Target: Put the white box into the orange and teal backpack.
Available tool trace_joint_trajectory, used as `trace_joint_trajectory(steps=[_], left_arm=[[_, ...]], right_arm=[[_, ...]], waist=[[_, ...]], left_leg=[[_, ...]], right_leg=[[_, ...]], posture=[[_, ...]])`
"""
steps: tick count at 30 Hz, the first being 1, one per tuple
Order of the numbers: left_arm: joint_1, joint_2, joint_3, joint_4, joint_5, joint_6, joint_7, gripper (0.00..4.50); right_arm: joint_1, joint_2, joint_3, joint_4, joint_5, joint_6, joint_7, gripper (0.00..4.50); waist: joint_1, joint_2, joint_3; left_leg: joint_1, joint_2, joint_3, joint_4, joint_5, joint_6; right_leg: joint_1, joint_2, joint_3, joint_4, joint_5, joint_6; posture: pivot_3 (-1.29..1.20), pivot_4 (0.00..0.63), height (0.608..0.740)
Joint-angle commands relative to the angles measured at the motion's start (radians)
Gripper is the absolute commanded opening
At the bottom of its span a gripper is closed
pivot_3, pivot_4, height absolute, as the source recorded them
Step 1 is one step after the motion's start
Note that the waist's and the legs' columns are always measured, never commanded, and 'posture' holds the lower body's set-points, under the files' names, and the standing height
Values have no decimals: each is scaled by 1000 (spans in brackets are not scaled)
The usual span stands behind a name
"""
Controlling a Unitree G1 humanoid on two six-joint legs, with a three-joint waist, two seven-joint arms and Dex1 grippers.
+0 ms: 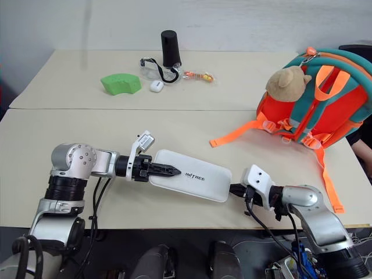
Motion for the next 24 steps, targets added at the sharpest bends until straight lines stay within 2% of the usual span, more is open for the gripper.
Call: trace_joint_trajectory(steps=[1, 4, 5, 7, 11, 13, 18, 24], left_arm=[[-3, 72, 56, -83, -50, -88, -75, 1243], [46, 181, 72, -188, -40, -251, -176, 1243], [65, 218, 81, -228, -38, -297, -209, 1243], [88, 268, 117, -280, -59, -345, -249, 1243], [111, 333, 221, -364, -125, -377, -270, 1243], [118, 351, 269, -404, -170, -373, -264, 1243], [114, 343, 334, -473, -278, -353, -198, 1243], [90, 319, 325, -492, -342, -359, -118, 1243]], right_arm=[[33, -23, -192, -56, 128, 71, -18, 0], [41, -47, -391, -12, 229, 152, -42, 0], [36, -63, -457, 18, 266, 188, -43, 167], [19, -93, -557, 78, 334, 256, -39, 573], [-54, -156, -690, 256, 420, 348, -33, 1931], [-92, -185, -705, 346, 420, 350, -20, 2622], [-269, -205, -631, 517, 403, 326, -5, 4370], [-495, -173, -503, 632, 385, 339, 11, 4440]], waist=[[0, 0, 0], [-4, 0, 0], [-4, 0, 0], [-3, 0, 0], [-2, 0, 0], [-3, 0, 0], [-6, 1, 0], [-7, 2, 1]], left_leg=[[0, 0, 0, 0, 0, 0], [0, 0, 0, 0, 0, 0], [0, 0, 0, -1, 0, 0], [0, 1, 0, -2, -1, -1], [0, 1, 0, -1, -1, -1], [0, 1, 0, -1, -1, 0], [1, 1, 0, -1, 0, 0], [1, 1, 1, -1, 0, 0]], right_leg=[[0, 0, 0, 0, 0, 0], [0, -1, 0, 0, 0, 0], [-1, -1, 1, -1, 0, 0], [0, -1, 0, -1, -1, -1], [0, -1, 0, -1, -1, -2], [0, -1, 0, -1, -1, -2], [0, -1, 0, 0, -1, -2], [-1, 0, 1, 0, -1, -2]], posture=[[0, 150, 740], [0, 150, 740], [0, 150, 740], [0, 150, 740], [0, 150, 740], [0, 150, 740], [0, 150, 740], [0, 150, 740]])
